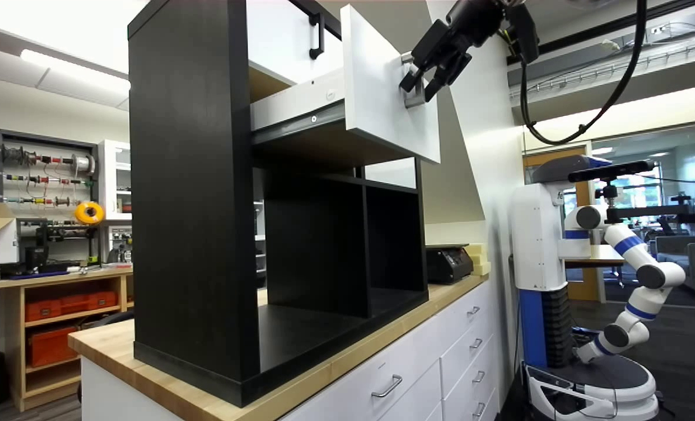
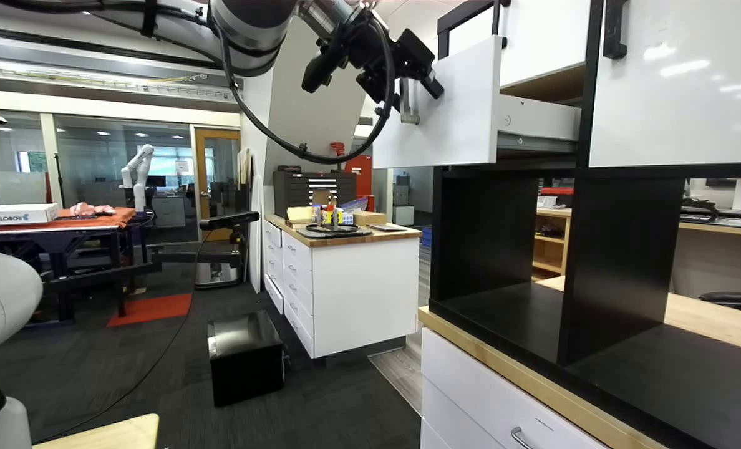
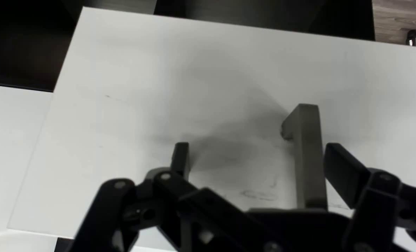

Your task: Close the drawer

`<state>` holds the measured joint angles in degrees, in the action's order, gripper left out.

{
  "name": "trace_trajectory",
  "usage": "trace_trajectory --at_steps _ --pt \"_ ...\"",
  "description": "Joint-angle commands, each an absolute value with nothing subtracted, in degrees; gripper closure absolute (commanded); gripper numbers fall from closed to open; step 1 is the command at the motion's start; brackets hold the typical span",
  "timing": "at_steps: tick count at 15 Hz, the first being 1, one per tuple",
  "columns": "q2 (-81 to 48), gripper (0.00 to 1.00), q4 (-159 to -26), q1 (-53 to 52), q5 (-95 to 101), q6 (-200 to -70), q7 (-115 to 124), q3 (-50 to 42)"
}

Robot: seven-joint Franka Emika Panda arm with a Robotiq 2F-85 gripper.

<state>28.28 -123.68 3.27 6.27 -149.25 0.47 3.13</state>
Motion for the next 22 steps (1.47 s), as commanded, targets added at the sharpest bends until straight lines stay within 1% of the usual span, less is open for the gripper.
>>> trace_trajectory --at_steps 1,8,11,13,14,22 --pt "26.36 0.33 -122.48 3.60 7.04 -152.91 1.73 3.09" --pt "27.82 0.80 -121.82 1.90 6.46 -155.59 1.12 4.56" --pt "28.97 0.97 -120.46 1.49 6.86 -153.64 2.48 6.72" --pt "28.76 0.98 -119.82 1.71 6.90 -153.50 2.60 6.98" --pt "28.59 0.95 -119.73 1.85 6.87 -153.26 2.56 6.87" --pt "24.78 0.96 -118.33 2.98 6.83 -154.80 2.42 5.34"
